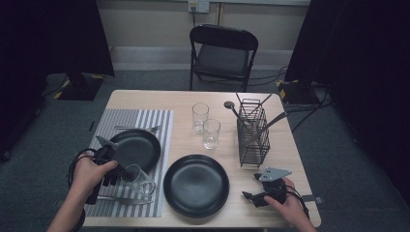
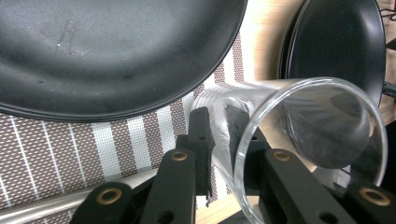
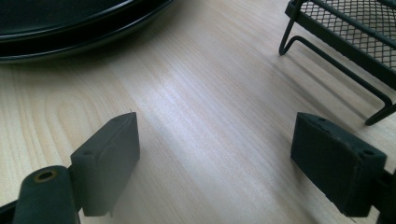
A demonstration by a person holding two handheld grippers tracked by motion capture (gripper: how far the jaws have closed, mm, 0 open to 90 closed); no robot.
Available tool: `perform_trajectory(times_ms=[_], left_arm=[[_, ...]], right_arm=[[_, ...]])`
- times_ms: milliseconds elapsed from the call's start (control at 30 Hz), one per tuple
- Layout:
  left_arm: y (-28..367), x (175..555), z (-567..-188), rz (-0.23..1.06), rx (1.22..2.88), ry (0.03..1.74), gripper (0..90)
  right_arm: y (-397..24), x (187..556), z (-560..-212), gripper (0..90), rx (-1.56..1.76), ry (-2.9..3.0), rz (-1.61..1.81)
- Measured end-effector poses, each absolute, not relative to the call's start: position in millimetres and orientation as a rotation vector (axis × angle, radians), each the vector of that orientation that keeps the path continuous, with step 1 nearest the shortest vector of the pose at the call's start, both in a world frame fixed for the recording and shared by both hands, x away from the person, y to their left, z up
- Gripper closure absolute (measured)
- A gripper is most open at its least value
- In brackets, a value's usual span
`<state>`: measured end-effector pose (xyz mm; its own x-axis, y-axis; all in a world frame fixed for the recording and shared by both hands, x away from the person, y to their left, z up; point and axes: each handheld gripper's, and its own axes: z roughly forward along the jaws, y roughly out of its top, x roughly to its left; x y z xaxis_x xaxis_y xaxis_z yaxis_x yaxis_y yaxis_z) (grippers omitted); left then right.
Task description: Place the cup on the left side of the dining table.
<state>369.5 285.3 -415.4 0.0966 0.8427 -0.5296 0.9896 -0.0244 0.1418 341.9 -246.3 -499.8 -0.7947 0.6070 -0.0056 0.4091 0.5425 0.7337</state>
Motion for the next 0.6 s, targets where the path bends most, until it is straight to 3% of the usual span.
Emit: perform_trajectory(times_ms=[67,600], left_arm=[[281.7,368.9,-416.4,-0.399,1.862,1.833,79.7],[286.6,368.1,-414.8,-0.396,1.940,1.831,84.3]], right_arm=[[-246.3,341.8,-499.8,14.6,0.852,2.523,1.099],[-246.3,341.8,-499.8,14.6,0.852,2.523,1.099]])
